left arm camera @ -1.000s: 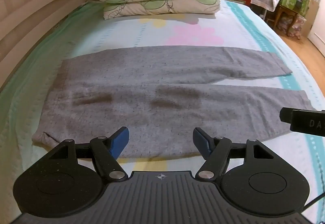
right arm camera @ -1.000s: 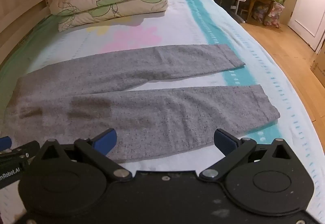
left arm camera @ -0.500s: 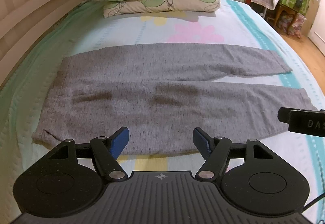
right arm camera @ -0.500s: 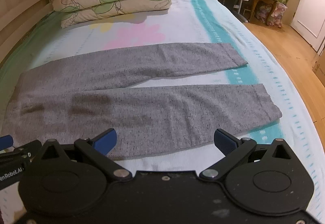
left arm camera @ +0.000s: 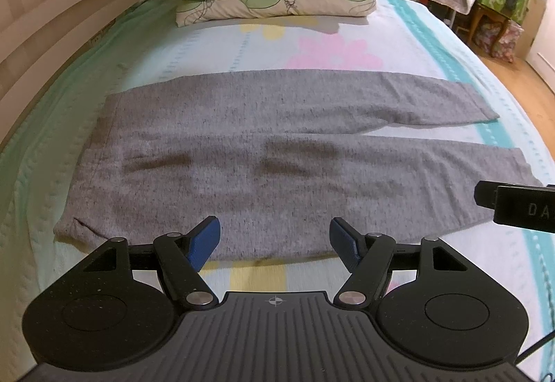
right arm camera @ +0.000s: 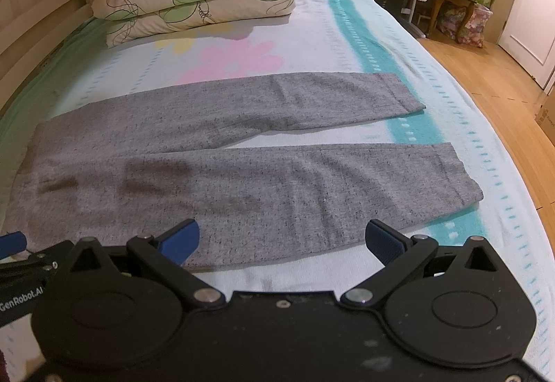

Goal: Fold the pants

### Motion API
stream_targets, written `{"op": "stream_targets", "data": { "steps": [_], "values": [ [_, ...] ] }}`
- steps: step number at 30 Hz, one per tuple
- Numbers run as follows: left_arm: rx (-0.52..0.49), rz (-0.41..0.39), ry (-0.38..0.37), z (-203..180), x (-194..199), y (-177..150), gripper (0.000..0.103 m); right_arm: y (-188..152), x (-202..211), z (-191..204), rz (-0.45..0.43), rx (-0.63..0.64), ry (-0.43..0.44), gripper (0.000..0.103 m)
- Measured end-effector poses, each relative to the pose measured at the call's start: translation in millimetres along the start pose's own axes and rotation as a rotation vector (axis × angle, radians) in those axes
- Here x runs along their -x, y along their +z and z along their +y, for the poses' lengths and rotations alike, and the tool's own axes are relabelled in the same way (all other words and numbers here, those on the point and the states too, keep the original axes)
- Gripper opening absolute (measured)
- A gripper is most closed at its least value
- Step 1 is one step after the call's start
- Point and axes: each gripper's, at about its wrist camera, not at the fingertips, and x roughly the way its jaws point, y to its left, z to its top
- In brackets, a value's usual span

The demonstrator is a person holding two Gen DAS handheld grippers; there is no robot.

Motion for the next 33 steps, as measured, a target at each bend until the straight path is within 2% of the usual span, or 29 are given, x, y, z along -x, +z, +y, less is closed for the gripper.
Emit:
{"op": "stream_targets", "data": {
  "steps": [15, 20, 26, 33],
  "values": [
    [0.002, 0.007, 0.000, -1, -1, -2, 0.069, 0, -1, -1, 0.010, -0.002, 0.010, 0.103],
    [0.016, 0.032, -0.009, 2, -2, -1, 0.069, 1, -1, -3, 0.016, -0.010, 0.019, 0.103],
    [0.043, 0.105, -0.060, 1, 1, -7, 0.069, -2, 4, -7, 0.065, -0.060, 0.065, 0.103],
    [0.063, 0.098, -0.030, 5, -5, 2, 0.069, -9, -7, -2, 0.119, -0.024, 0.047, 0.103]
  ]
}}
